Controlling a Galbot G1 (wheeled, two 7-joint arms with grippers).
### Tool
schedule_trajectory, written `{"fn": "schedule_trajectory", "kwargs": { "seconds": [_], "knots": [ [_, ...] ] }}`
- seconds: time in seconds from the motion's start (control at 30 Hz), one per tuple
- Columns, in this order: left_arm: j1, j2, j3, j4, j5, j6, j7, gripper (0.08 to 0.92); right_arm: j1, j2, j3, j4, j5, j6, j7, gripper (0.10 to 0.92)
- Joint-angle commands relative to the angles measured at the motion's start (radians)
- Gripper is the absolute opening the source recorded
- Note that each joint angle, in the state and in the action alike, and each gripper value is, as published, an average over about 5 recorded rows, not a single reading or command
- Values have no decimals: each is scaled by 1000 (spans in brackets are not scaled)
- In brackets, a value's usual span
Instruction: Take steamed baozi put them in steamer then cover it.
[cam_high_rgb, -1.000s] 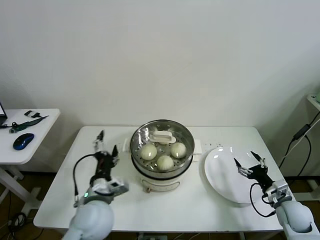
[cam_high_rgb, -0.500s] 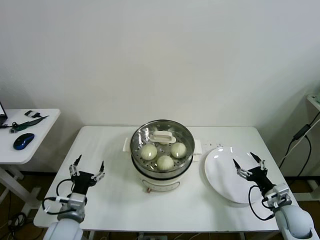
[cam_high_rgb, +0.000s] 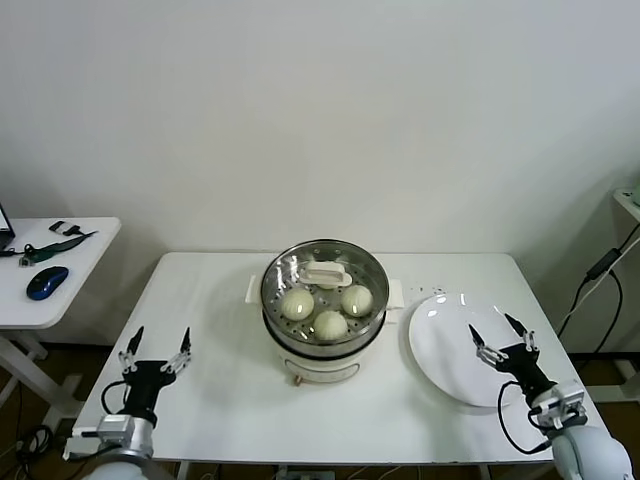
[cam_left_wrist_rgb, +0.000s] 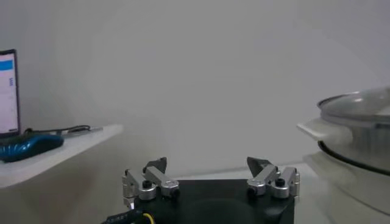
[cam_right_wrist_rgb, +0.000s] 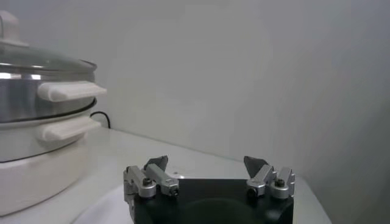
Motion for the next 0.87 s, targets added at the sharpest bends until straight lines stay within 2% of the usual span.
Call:
{"fn": "schedule_trajectory", "kwargs": {
  "seconds": [0.03, 0.87],
  "knots": [
    [20, -17, -28, 26, -62, -77, 16, 823, -20, 13, 11, 13, 10, 3, -1, 823],
    [11, -18, -18, 13, -12, -67, 39, 823, -27, 28, 17, 12, -2, 21, -24, 823]
  ]
}}
